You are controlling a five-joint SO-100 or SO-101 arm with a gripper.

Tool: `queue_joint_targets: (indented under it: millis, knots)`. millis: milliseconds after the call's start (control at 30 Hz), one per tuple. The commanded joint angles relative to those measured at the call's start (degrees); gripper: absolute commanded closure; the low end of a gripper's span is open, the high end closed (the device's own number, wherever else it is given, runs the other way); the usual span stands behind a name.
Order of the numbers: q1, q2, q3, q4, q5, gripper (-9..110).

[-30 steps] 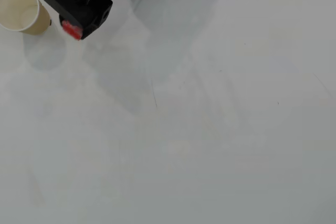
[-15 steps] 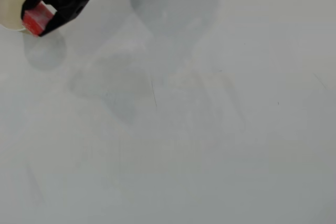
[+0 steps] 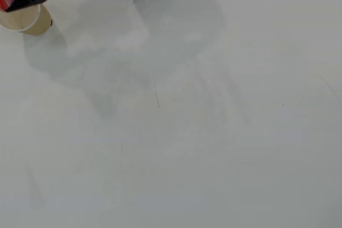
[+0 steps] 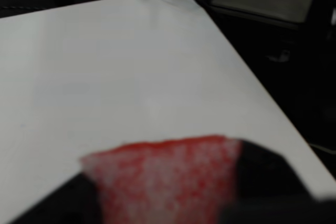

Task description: Pick up the cube and drop it in the cup.

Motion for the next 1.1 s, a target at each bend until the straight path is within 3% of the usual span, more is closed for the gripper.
queue_joint_targets:
  millis: [0, 1067]
  knots:
    - [1.8, 0.0, -9.7, -3.3, 0.1, 100]
    - [3.8, 11.6, 7.4, -4.6, 0.6, 102]
